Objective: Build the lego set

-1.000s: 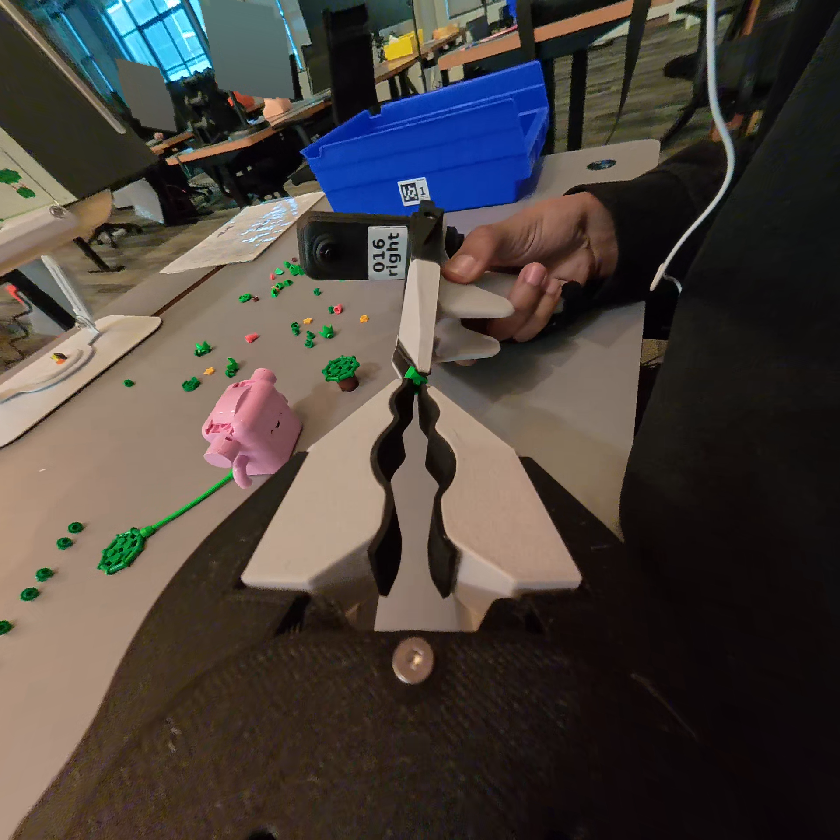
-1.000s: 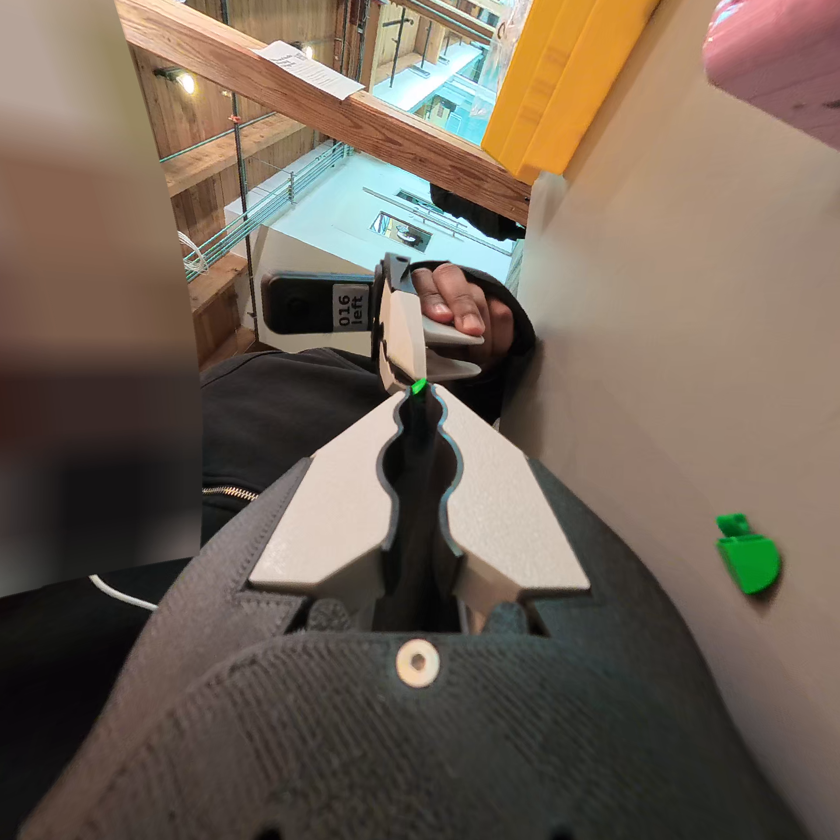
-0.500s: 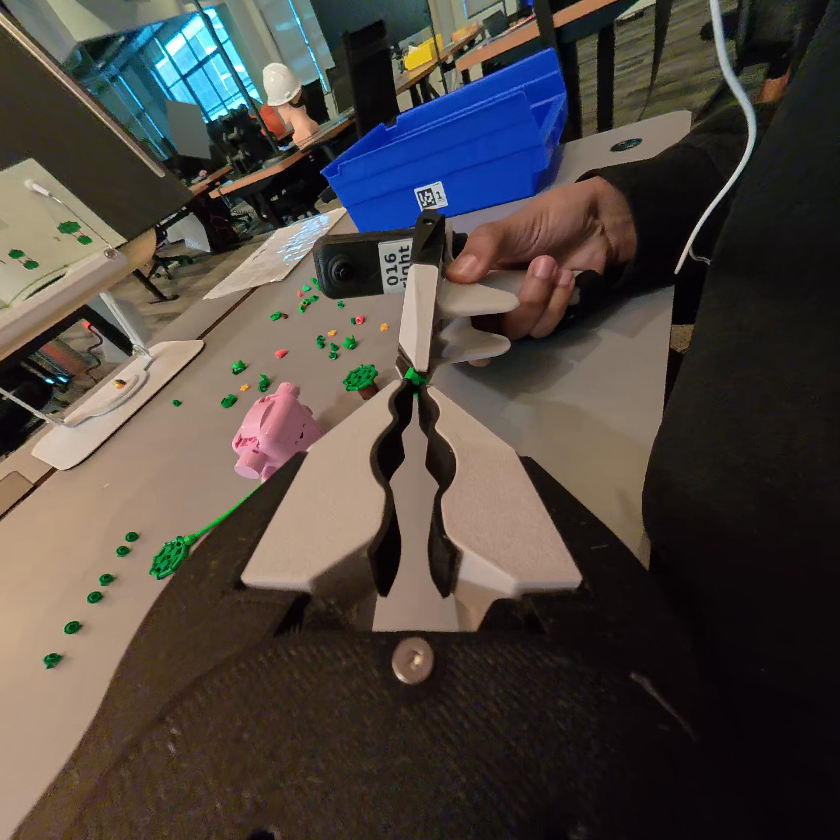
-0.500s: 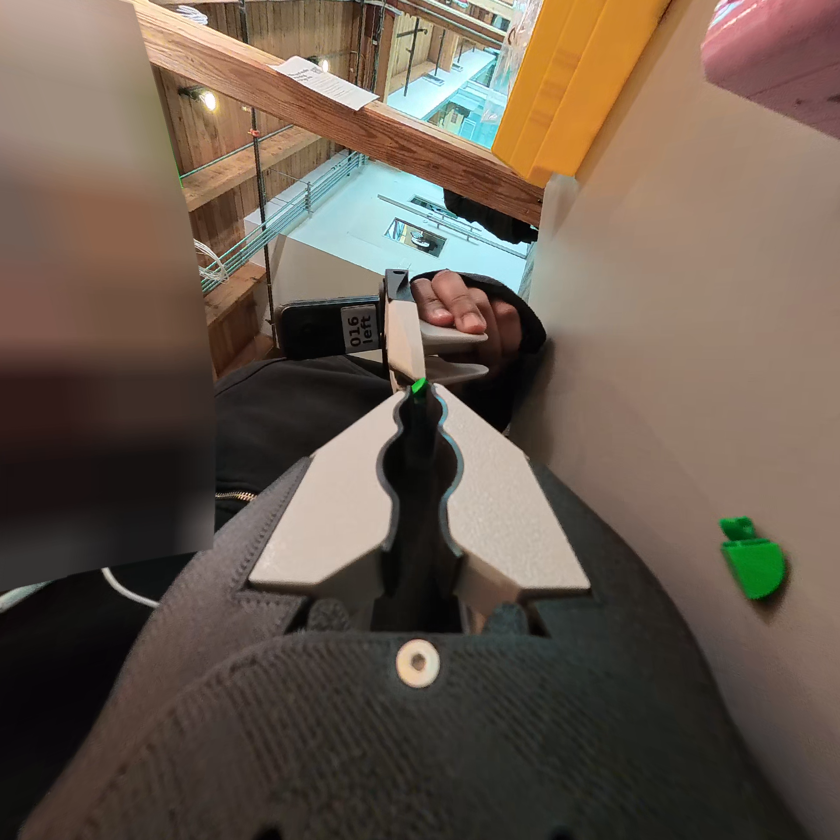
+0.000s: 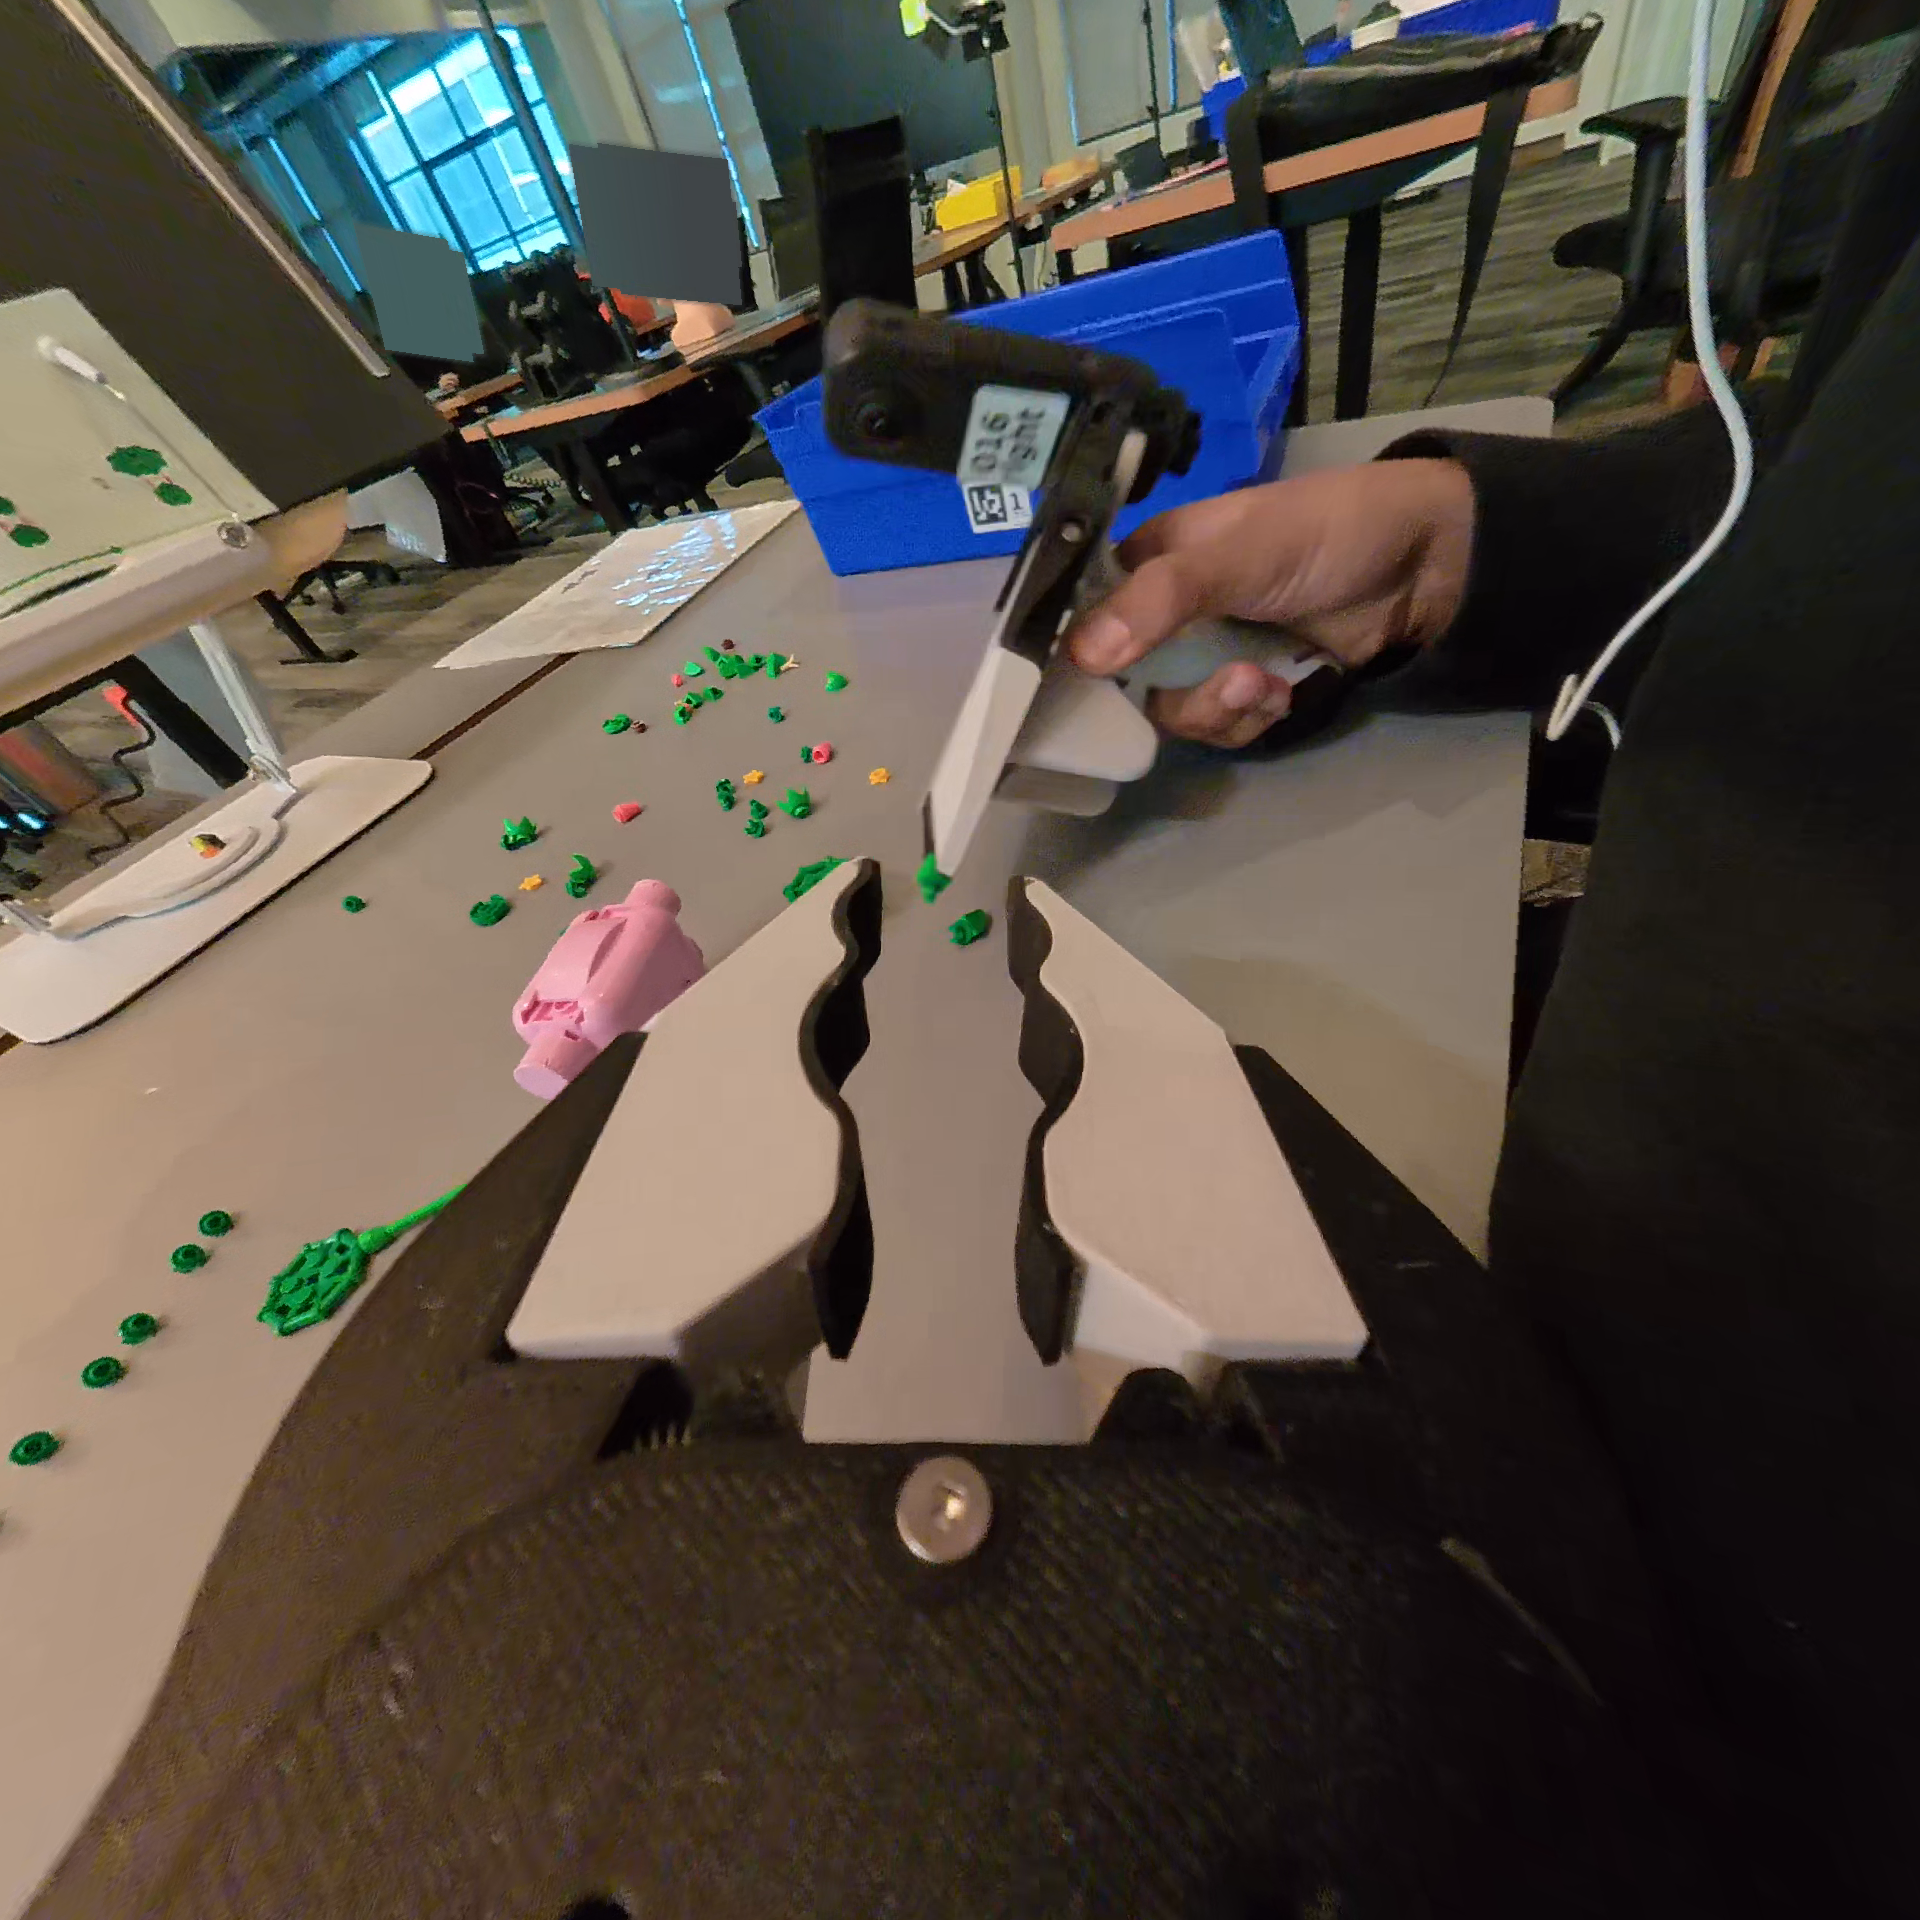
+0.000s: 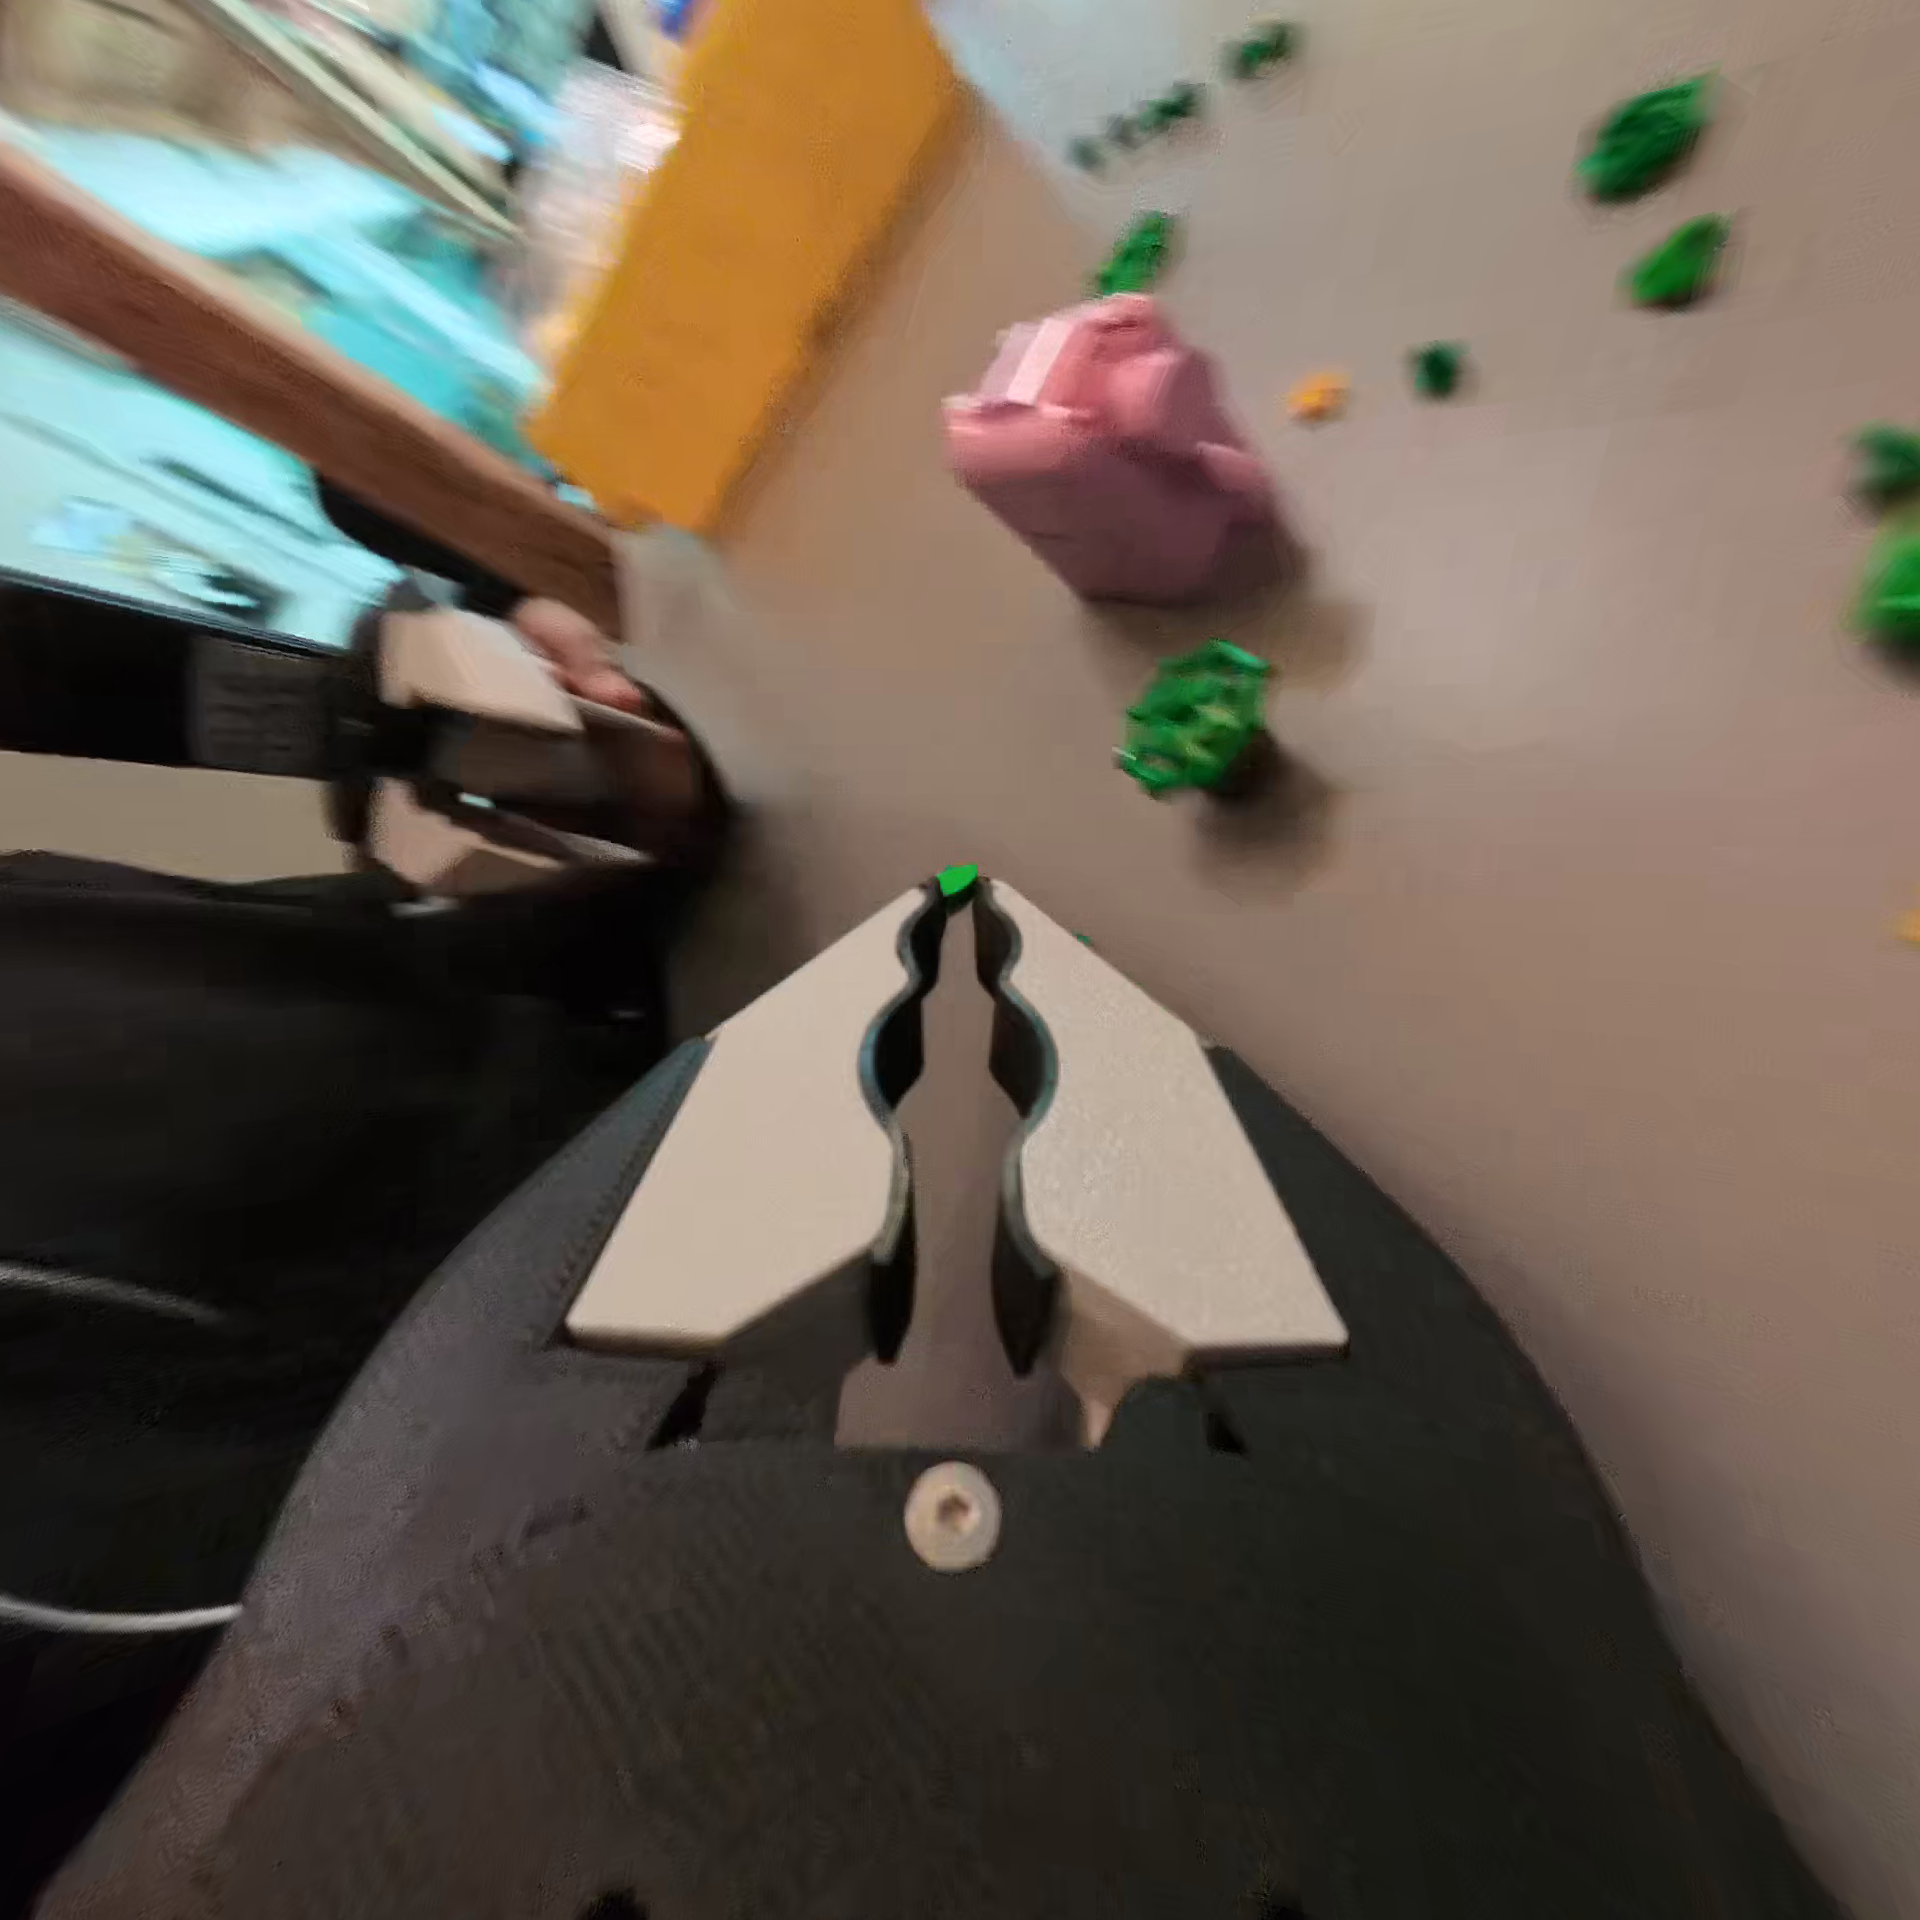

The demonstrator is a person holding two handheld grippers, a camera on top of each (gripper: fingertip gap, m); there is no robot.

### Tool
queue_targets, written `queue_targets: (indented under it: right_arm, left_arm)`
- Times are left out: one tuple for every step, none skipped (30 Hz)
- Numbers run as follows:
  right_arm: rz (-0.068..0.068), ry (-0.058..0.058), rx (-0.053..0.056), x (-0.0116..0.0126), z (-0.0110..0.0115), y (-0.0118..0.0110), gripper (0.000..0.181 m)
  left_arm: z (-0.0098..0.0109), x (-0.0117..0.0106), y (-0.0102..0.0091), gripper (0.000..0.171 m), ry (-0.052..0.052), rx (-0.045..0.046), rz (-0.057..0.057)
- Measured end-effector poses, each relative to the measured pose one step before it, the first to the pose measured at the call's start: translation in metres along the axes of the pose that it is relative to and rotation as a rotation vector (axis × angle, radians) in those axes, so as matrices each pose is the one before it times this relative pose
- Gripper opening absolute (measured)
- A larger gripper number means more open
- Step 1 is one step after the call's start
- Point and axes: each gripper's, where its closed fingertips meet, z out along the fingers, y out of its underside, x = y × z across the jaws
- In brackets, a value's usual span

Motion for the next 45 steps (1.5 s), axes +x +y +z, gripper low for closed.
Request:
queue_targets:
  right_arm:
    - [0.0052,0.0355,0.0015,0.00492,-0.00791,0.00168,0.004]
    - [0.0372,-0.0158,0.0143,-0.00016,-0.00688,0.0002,0.004]
    - [0.0365,-0.0166,0.0119,0.00106,-0.00511,0.00087,0.004]
    - [0.0234,0.0091,-0.0077,0.00511,-0.00284,0.00413,0.004]
    - [0.0136,0.0177,-0.0209,0.00592,-0.00067,0.00633,0.004]
    - [0.0154,-0.0028,-0.0197,0.0014,0.00104,0.00553,0.004]
    - [0.0096,-0.0219,-0.0187,-0.0036,0.00168,0.00415,0.004]
    - [-0.0066,-0.0024,-0.0187,-0.00233,0.00265,0.00336,0.004]
    - [-0.0131,0.0201,-0.0222,0.00074,0.00381,0.00321,0.005]
    - [-0.0149,0.0067,-0.0125,-0.00175,0.00404,0.00125,0.005]
    - [-0.0122,0.0067,-0.0017,-0.00172,0.00385,-0.00013,0.004]
    - [-0.0144,0.0072,-0.0034,-0.00147,0.003,-0.00019,0.004]
    - [-0.0155,0.0116,-0.001,-0.00055,0.00163,-0.00039,0.004]
    - [-0.0127,0.0116,0.0025,0.00007,0.00053,-0.00055,0.004]
    - [-0.0065,0.0063,0.0048,0.00002,-0.0002,-0.0005,0.004]
    - [-0.0034,0.0039,0.0074,0.00012,-0.0007,-0.00059,0.004]
    - [-0.0042,0.0043,0.0101,0.00011,-0.00097,-0.00097,0.006]
    - [-0.0081,0.0036,0.0122,-0.00049,-0.0011,-0.00117,0.009]
    - [-0.0129,0.0049,0.0098,-0.00076,-0.00094,-0.00107,0.013]
    - [-0.0166,0.0082,-0.0001,-0.00069,-0.00036,0.00037,0.016]
    - [-0.0201,0.0136,-0.012,-0.00021,0.00024,0.00225,0.014]
    - [-0.023,0.0133,-0.0141,-0.00047,0.00037,0.00246,0.012]
    - [-0.0261,0.0117,-0.0088,-0.00073,-0.00007,0.00131,0.012]
    - [-0.0236,0.0142,-0.0006,0.00017,-0.00098,0.00018,0.014]
    - [-0.0202,0.0175,0.0096,0.00122,-0.00199,-0.0012,0.019]
    - [-0.0195,0.0208,0.0183,0.00213,-0.00316,-0.0023,0.022]
    - [-0.022,0.0188,0.028,0.00206,-0.00448,-0.0036,0.022]
    - [-0.0238,0.0176,0.0379,0.00188,-0.00549,-0.00486,0.022]
    - [-0.0283,0.0134,0.0406,0.00122,-0.00607,-0.00533,0.024]
    - [-0.0281,0.0109,0.0394,0.00068,-0.00599,-0.00485,0.025]
    - [-0.0233,0.0074,0.0369,0.00005,-0.00558,-0.00441,0.025]
    - [-0.0196,-0.0048,0.0321,-0.00193,-0.00475,-0.00353,0.025]
    - [-0.0168,-0.012,0.0279,-0.00333,-0.00348,-0.00302,0.026]
    - [-0.0139,-0.0087,0.0177,-0.00343,-0.00226,-0.0015,0.025]
    - [-0.0113,-0.005,0.0034,-0.00314,-0.00073,0.00045,0.024]
    - [-0.0063,-0.0052,-0.0115,-0.0036,0.00123,0.00249,0.023]
    - [-0.0038,-0.009,-0.0258,-0.00444,0.00306,0.00449,0.023]
    - [-0.0074,-0.0067,-0.0361,-0.00461,0.00443,0.00569,0.023]
    - [-0.0165,0.0147,-0.0404,-0.00238,0.00482,0.00616,0.023]
    - [-0.0314,0.032,-0.0399,-0.00054,0.00466,0.00579,0.022]
    - [-0.0445,0.0393,-0.0357,-0.00004,0.00408,0.0048,0.019]
    - [-0.0457,0.047,-0.0303,0.00097,0.00363,0.00412,0.017]
    - [-0.0419,0.043,-0.0283,0.00096,0.00342,0.00363,0.016]
    - [-0.0375,0.0309,-0.0298,-0.00019,0.00341,0.00382,0.015]
    - [-0.0312,0.0202,-0.0295,-0.00081,0.00322,0.00352,0.015]
  left_arm:
    - [0.00032,-0.00203,-0.00012,0.02,-0.0065,0.00121,-0.0071]
    - [0.00042,-0.00182,0.0002,0.02,-0.0032,-0.00087,-0.0087]
    - [0.0005,-0.00173,0.00003,0.019,-0.0023,0.00042,-0.0094]
    - [0.00062,-0.00144,-0.00005,0.019,0.0,0.00074,-0.0094]
    - [0.00083,-0.0013,0.00004,0.018,0.0004,0.00012,-0.0081]
    - [0.00087,-0.0012,0.00033,0.018,-0.0003,-0.00278,-0.0075]
    - [0.00086,-0.00113,0.0002,0.017,-0.0019,-0.00254,-0.0059]
    - [0.00069,-0.00083,0.00034,0.017,-0.0026,-0.0027,-0.0031]
    - [0.00081,-0.00059,0.00033,0.017,-0.0025,-0.00337,-0.0011]
    - [0.00085,-0.00039,0.00059,0.016,-0.0024,-0.00517,0.0002]
    - [0.00087,-0.00017,0.00057,0.016,-0.0021,-0.00551,0.0018]
    - [0.00085,-0.00009,0.0006,0.015,-0.003,-0.00547,0.0036]
    - [0.00064,0.00006,0.00049,0.015,-0.0034,-0.00473,0.0044]
    - [0.00041,0.00024,0.00055,0.014,-0.0028,-0.00432,0.0055]
    - [0.00024,0.00034,0.00022,0.014,-0.0034,-0.00266,0.0062]
    - [0.00015,0.00049,0.00004,0.014,-0.0019,-0.00105,0.0062]
    - [-0.00004,0.00043,0.00005,0.013,-0.0011,-0.00033,0.0052]
    - [0.00002,0.00032,-0.00006,0.013,-0.0003,0.0001,0.0035]
    - [-0.00007,0.00032,-0.00006,0.013,0.0007,0.0008,0.0018]
    - [-0.0002,0.00004,-0.00027,0.013,0.0002,0.00162,0.0003]
    - [-0.00028,-0.0001,-0.00029,0.012,-0.0003,0.00228,-0.0011]
    - [-0.00042,-0.00019,-0.00037,0.012,0.0002,0.0036,-0.0024]
    - [-0.00049,-0.00053,-0.00056,0.012,-0.0002,0.0051,-0.0038]
    - [-0.00073,-0.00043,-0.00077,0.012,0.0004,0.00641,-0.0049]
    - [-0.00087,-0.00054,-0.00088,0.012,0.0004,0.00768,-0.0056]
    - [-0.00093,-0.00066,-0.00096,0.011,-0.0002,0.00837,-0.006]
    - [-0.00086,-0.00068,-0.00094,0.011,-0.0007,0.00786,-0.0058]
    - [-0.00074,-0.00064,-0.00069,0.011,-0.0007,0.00629,-0.0052]
    - [-0.00041,-0.00033,-0.00046,0.011,-0.0002,0.00424,-0.004]
    - [-0.00038,-0.00022,-0.00033,0.011,-0.0002,0.0027,-0.0016]
    - [-0.00008,0.00017,-0.00019,0.011,0.0001,0.00122,0.001]
    - [0.00007,0.0005,0.00005,0.011,0.0003,-0.00077,0.0034]
    - [0.00023,0.00063,0.00027,0.011,-0.0002,-0.00242,0.0058]
    - [0.0004,0.00082,0.00043,0.011,0.0,-0.00362,0.0073]
    - [0.00055,0.00109,0.00052,0.01,0.0006,-0.00502,0.0081]
    - [0.00058,0.00107,0.00061,0.01,0.0003,-0.00609,0.0089]
    - [0.00075,0.00096,0.00074,0.01,-0.0002,-0.00667,0.0092]
    - [0.00074,0.00111,0.00087,0.01,0.0,-0.00728,0.0092]
    - [0.00079,0.00102,0.00079,0.009,0.0002,-0.00747,0.0088]
    - [0.00081,0.0009,0.00086,0.009,0.0,-0.00708,0.0078]
    - [0.00071,0.00084,0.00071,0.009,0.0004,-0.00627,0.0067]
    - [0.00054,0.00077,0.00056,0.009,0.0006,-0.00534,0.0056]
    - [0.00042,0.00045,0.00044,0.009,-0.0003,-0.00366,0.0048]
    - [0.00014,0.00039,0.00016,0.009,-0.0009,-0.00169,0.004]
    - [0.00004,0.0002,0.00005,0.009,-0.0008,-0.00076,0.0025]
